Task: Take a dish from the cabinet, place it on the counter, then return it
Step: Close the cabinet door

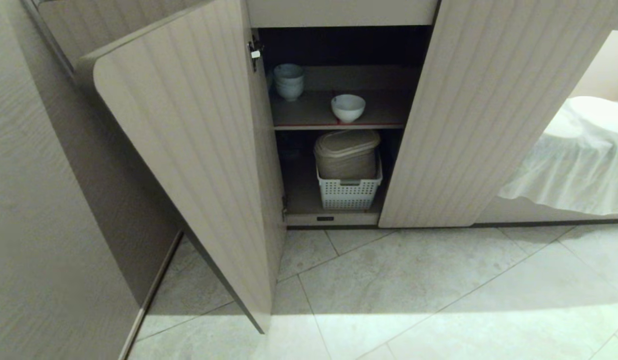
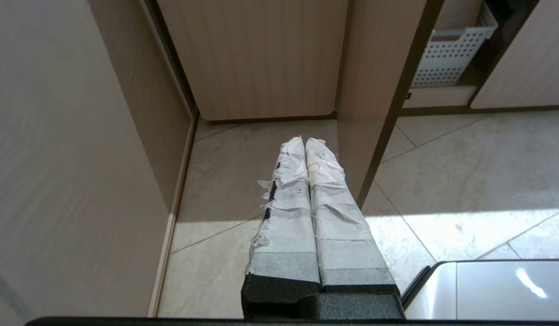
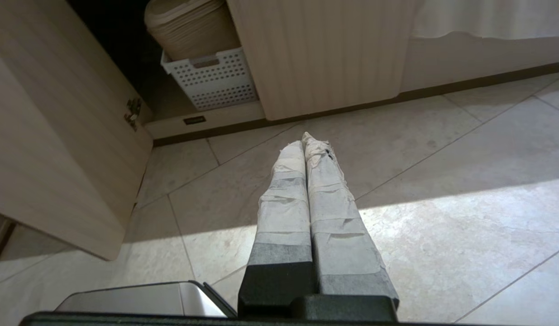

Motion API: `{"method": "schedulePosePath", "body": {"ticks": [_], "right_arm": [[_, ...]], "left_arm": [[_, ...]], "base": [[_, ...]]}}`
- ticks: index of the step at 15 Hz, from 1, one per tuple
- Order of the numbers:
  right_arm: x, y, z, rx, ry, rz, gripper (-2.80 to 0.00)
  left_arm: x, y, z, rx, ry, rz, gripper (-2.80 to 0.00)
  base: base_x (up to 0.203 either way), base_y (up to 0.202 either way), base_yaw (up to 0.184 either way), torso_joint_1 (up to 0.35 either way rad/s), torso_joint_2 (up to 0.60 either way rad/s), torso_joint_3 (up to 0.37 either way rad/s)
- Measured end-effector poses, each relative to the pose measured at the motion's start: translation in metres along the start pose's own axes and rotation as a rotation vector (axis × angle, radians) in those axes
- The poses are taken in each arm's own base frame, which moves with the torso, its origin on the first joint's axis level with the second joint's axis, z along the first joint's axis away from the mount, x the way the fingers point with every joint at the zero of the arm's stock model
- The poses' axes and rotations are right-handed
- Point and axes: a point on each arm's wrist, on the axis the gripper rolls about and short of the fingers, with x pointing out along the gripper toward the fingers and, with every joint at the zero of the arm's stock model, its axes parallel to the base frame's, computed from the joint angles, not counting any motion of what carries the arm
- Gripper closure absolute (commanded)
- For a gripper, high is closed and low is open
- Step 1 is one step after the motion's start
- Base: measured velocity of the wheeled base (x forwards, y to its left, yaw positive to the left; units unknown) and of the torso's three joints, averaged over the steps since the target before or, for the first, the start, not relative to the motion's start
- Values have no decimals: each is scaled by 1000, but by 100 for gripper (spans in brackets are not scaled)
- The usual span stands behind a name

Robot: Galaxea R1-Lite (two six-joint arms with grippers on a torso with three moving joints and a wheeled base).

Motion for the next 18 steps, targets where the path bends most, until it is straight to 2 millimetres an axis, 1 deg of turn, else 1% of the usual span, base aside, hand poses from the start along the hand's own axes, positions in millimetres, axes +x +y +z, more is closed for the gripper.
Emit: {"method": "schedulePosePath", "body": {"ticks": [11, 13, 18], "right_arm": [[0, 0, 0, 0, 0, -1, 0], [0, 0, 0, 0, 0, -1, 0], [0, 0, 0, 0, 0, 0, 0]], "left_arm": [[0, 0, 0, -2, 0, -13, 0], [-2, 0, 6, -2, -17, -23, 0], [-1, -2, 30, -3, -28, -122, 0]], "base": [[0, 0, 0, 0, 0, 0], [0, 0, 0, 0, 0, 0], [0, 0, 0, 0, 0, 0]]}}
